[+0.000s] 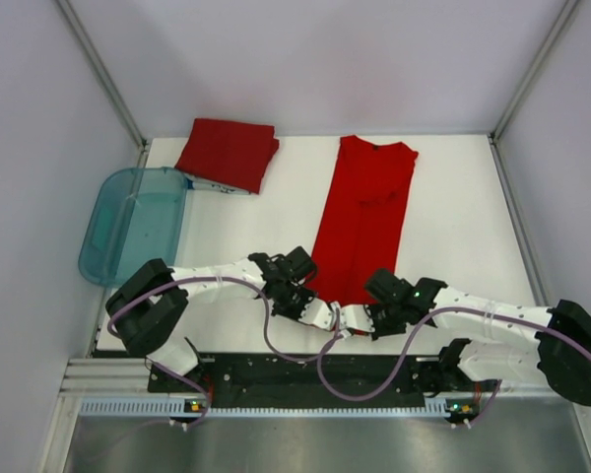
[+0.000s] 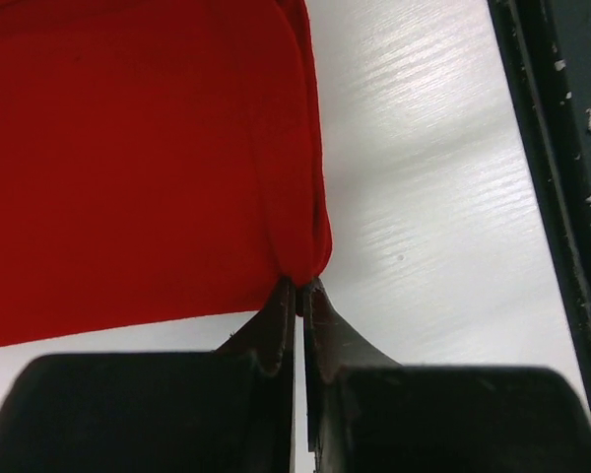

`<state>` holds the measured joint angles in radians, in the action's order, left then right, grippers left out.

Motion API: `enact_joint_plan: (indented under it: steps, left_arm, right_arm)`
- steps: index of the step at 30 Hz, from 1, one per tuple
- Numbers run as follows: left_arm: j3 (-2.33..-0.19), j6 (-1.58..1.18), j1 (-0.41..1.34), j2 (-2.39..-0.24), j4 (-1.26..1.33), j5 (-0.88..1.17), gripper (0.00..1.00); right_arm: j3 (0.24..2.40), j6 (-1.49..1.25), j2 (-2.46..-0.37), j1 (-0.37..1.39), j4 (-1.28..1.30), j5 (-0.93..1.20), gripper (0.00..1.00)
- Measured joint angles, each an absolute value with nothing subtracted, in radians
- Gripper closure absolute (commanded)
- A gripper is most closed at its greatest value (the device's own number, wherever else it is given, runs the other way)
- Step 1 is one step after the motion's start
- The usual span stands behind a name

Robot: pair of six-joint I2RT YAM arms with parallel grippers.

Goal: Fold and stack the t-shirts
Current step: Grab the bottom of the folded rectangular tshirt with both arms, then fold the folded rectangular tshirt in 1/3 of the way

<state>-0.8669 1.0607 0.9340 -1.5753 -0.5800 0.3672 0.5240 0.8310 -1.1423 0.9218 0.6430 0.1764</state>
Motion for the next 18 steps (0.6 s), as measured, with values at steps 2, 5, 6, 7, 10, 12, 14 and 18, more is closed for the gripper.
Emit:
enact_joint_plan:
  steps: [2, 5, 6, 7, 10, 12, 14, 18]
  left_arm:
    - [-0.867, 1.035, 0.939, -1.57, -0.591, 0.371, 1.0]
    - [-0.87, 0.967, 0.958, -1.554, -0.622, 0.394, 1.0]
    - [-0.876, 0.945, 0.963, -1.544, -0.639, 0.405, 1.0]
    - [-0.889, 0.922, 0.965, -1.533, -0.662, 0.416, 1.0]
    - [-0.949, 0.86, 0.968, -1.501, -0.712, 0.445, 1.0]
    - [-1.002, 0.821, 0.965, -1.494, -0.734, 0.451, 1.0]
    - [-1.056, 0.775, 0.949, -1.498, -0.743, 0.432, 1.0]
    - [-1.187, 0.691, 0.905, -1.554, -0.758, 0.347, 1.0]
  right_arm:
    - [0.524, 0.836, -1.126, 0.922, 0.649, 0.175, 1.0]
    - [0.524, 0.847, -1.08, 0.923, 0.694, 0.197, 1.0]
    - [0.524, 0.85, -1.053, 0.925, 0.709, 0.206, 1.0]
    - [0.526, 0.853, -1.008, 0.928, 0.729, 0.215, 1.0]
    - [0.553, 0.852, -0.899, 0.913, 0.767, 0.225, 1.0]
    - [0.588, 0.855, -0.864, 0.86, 0.781, 0.244, 1.0]
    - [0.614, 0.861, -0.854, 0.786, 0.773, 0.261, 1.0]
    - [0.634, 0.86, -0.883, 0.63, 0.693, 0.28, 1.0]
